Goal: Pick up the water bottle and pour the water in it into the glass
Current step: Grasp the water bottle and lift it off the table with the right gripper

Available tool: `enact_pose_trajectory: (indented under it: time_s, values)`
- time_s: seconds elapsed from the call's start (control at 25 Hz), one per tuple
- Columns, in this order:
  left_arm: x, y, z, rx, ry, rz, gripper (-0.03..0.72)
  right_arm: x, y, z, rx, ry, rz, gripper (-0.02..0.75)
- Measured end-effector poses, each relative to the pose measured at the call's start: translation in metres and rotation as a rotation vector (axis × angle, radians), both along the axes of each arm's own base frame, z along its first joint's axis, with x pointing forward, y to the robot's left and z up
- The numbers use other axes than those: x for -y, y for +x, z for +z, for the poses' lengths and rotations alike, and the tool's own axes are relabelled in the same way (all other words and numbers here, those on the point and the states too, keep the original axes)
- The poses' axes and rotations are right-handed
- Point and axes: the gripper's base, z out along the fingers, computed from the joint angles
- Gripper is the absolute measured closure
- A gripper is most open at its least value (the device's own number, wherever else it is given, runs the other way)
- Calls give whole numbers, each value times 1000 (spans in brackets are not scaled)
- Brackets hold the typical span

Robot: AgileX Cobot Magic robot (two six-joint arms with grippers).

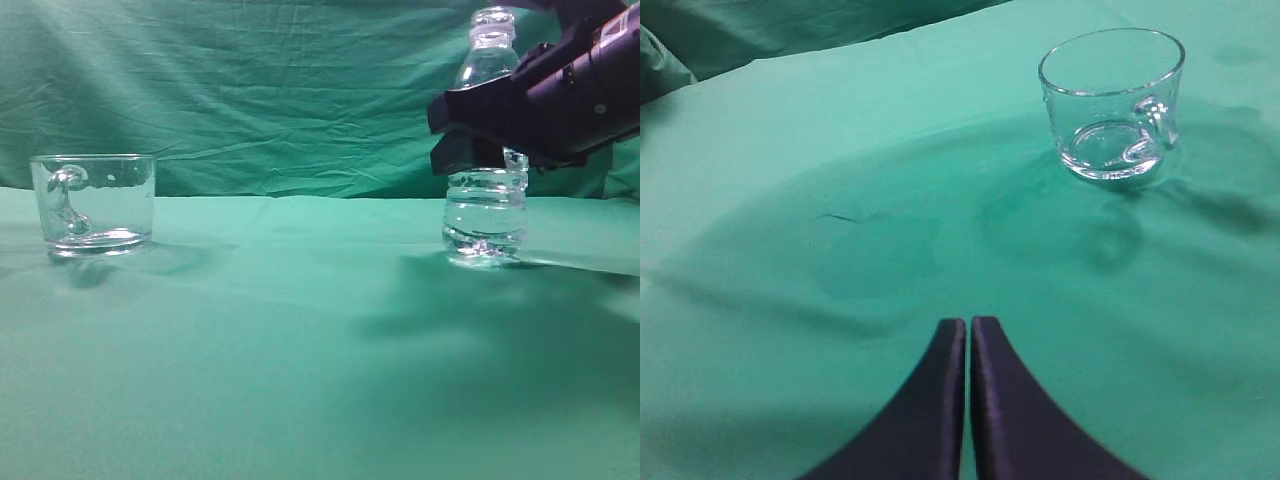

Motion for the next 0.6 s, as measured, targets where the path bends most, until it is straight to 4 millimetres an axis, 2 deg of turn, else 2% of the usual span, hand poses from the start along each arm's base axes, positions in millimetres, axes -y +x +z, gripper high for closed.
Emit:
enact_pose_trajectory:
  time_s: [0.08, 0.32, 0.48, 0.6]
  values:
    - [0, 0, 0, 0, 0, 0, 688, -1, -2, 5, -1, -30, 37, 415]
    - [0, 0, 0, 0, 0, 0, 688, -6, -5, 26, -1, -108, 124, 403]
    - [0, 0, 0, 0, 0, 0, 688, -15, 7, 53, -24, -215, 191, 403]
    - [0, 0, 0, 0, 0, 0, 688, -30, 19, 77, -47, -306, 230, 403]
